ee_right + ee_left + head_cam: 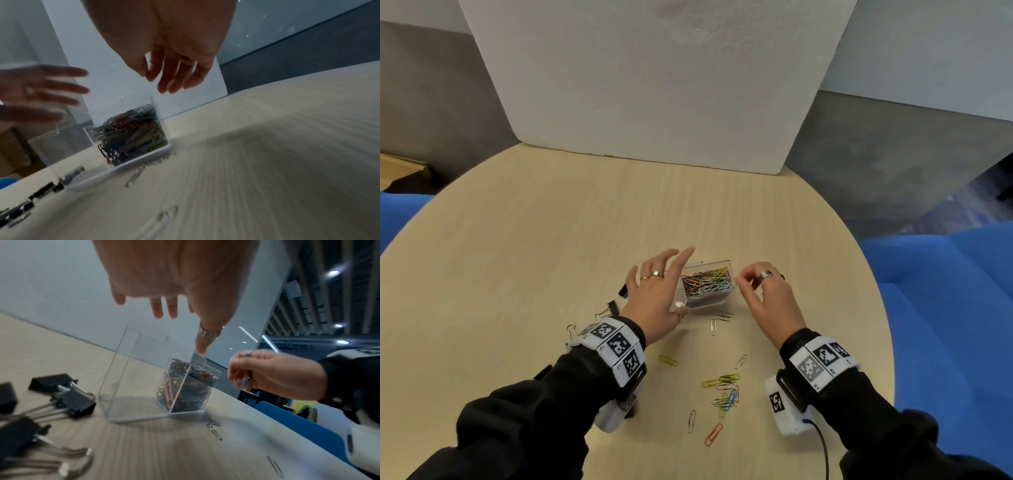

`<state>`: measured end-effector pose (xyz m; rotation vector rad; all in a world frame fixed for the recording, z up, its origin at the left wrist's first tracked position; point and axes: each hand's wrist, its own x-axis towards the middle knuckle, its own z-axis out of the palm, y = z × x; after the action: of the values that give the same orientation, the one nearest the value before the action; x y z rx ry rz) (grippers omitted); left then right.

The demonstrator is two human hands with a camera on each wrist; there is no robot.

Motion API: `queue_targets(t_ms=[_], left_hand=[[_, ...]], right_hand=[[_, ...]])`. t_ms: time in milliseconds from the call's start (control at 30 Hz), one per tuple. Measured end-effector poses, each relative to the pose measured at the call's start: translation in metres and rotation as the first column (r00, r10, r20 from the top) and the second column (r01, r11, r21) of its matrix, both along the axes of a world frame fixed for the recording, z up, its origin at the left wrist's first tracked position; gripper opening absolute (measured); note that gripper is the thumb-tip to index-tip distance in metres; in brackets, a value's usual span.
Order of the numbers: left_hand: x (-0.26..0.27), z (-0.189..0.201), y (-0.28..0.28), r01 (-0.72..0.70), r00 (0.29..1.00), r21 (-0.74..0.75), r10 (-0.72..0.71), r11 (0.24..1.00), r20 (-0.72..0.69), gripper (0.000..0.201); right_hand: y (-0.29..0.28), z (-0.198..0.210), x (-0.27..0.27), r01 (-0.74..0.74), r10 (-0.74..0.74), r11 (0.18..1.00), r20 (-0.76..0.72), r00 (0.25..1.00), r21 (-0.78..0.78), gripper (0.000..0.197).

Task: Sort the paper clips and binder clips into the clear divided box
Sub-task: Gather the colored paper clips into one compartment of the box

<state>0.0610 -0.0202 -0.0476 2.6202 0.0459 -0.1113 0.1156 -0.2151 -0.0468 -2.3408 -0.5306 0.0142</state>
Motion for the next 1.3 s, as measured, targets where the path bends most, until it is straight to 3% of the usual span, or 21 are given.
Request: queue_targets(t_ms=[100,133,200,267,333,467,567,667,700,833,967,1100,1200,1300], left_hand=[[-0.02,0.005,0.004,-0.042,0.951,-0.025,0.048,0.999,0.306,0.068],[-0.028,0.005,0.005,-0.021,0.946,-0.046,0.035,0.999,0.322,0.055],[-0.043,0.003,0.004,0.057,0.987,-0.115,-0.039,0.992,0.153,0.036],[-0.056,-0.009,0.001,0.072,0.991,-0.144,-0.087,0.987,-0.1,0.037],[-0.061,-0.022,-0.004,0.031,0.969,-0.112,-0.057,0.993,-0.24,0.042],[-0.066,-0.035,-0.021,-0.008,0.955,-0.069,-0.013,0.998,-0.297,0.037],[-0.075,-0.036,-0.03,0.024,0.934,-0.196,-0.092,0.98,-0.344,0.035],[-0.081,-0.03,-0.03,0.064,0.918,-0.278,-0.165,0.958,-0.36,0.033],[-0.083,-0.028,-0.029,0.075,0.915,-0.287,-0.18,0.955,-0.36,0.037],[-0.091,-0.025,-0.042,0.095,0.85,-0.25,-0.209,0.964,-0.483,0.084],[-0.101,-0.029,-0.063,0.164,0.849,-0.168,-0.226,0.972,-0.477,0.095],[-0.106,-0.03,-0.067,0.106,0.871,-0.09,-0.136,0.99,-0.472,0.092],[-0.11,-0.03,-0.071,0.081,0.875,-0.051,-0.095,0.995,-0.475,0.079],[-0.105,-0.034,-0.076,0.057,0.884,-0.107,-0.1,0.993,-0.457,0.062]], right_hand=[[-0.015,-0.013,-0.009,0.001,-0.024,0.993,-0.198,0.98,-0.117,0.01],[-0.018,-0.02,-0.013,-0.059,0.004,0.979,-0.271,0.963,-0.195,0.016],[-0.019,-0.031,-0.02,-0.212,0.087,0.92,-0.355,0.931,-0.33,0.033],[-0.012,-0.036,-0.025,-0.289,0.162,0.876,-0.329,0.93,-0.385,0.042],[-0.005,-0.04,-0.032,-0.318,0.227,0.855,-0.257,0.939,-0.409,0.044],[-0.008,-0.048,-0.048,-0.39,0.358,0.79,-0.159,0.92,-0.473,0.043],[-0.023,-0.047,-0.059,-0.457,0.454,0.737,-0.137,0.88,-0.497,0.049],[-0.032,-0.044,-0.064,-0.51,0.491,0.722,-0.173,0.854,-0.467,0.039],[-0.034,-0.042,-0.066,-0.51,0.491,0.72,-0.173,0.854,-0.471,0.036],[-0.043,-0.042,-0.073,-0.568,0.5,0.679,-0.274,0.821,-0.464,0.06],[-0.053,-0.04,-0.081,-0.556,0.48,0.733,-0.281,0.831,-0.392,0.062],[-0.06,-0.035,-0.084,-0.4,0.296,0.825,-0.297,0.908,-0.399,0.061],[-0.06,-0.039,-0.093,-0.335,0.194,0.889,-0.405,0.893,-0.313,0.066],[-0.052,-0.043,-0.101,-0.334,0.204,0.913,-0.445,0.872,-0.235,0.058]])
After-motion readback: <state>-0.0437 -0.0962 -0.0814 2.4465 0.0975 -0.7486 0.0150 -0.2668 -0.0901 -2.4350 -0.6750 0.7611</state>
